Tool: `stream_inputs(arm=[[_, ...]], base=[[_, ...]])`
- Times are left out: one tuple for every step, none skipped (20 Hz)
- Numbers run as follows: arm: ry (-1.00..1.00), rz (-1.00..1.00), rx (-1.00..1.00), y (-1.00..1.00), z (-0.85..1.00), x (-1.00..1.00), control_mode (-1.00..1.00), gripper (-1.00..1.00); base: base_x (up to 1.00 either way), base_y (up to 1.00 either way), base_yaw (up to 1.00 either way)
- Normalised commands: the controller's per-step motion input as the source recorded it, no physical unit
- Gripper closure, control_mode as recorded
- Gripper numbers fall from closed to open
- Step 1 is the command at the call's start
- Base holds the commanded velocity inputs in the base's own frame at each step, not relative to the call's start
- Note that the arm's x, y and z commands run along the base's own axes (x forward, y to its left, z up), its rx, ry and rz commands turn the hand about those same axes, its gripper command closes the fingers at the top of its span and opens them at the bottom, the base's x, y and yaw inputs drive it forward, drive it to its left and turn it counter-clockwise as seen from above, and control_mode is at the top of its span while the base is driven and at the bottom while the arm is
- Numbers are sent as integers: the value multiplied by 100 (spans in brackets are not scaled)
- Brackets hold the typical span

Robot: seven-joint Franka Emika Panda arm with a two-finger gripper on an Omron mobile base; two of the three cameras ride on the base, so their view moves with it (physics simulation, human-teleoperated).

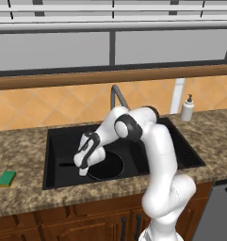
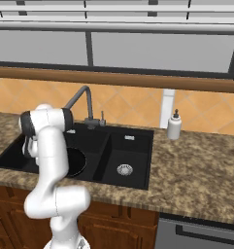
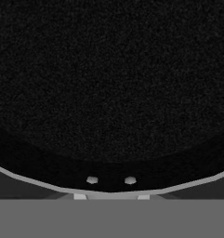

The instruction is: Pick the pan and sponge and place them into the sink. Then turn on the water.

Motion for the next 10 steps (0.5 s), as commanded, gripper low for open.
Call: stream_inputs(arm=[[0, -19, 0, 44, -31, 0, -100, 100], [0, -19, 0, 49, -35, 0, -100, 100], [0, -19, 0, 47, -34, 0, -100, 100], [0, -19, 0, 47, -34, 0, -100, 100], [0, -19, 0, 47, -34, 0, -100, 100], [0, -19, 0, 46, -34, 0, -100, 100], [0, -19, 0, 46, -33, 0, -100, 100], [0, -19, 0, 44, -33, 0, -100, 100], [0, -19, 0, 45, -34, 0, -100, 100], [0, -19, 0, 46, -36, 0, -100, 100]], base=[[0, 0, 0], [0, 0, 0], [0, 0, 0], [0, 0, 0], [0, 0, 0], [0, 0, 0], [0, 0, 0], [0, 0, 0], [0, 0, 0], [0, 0, 0]])
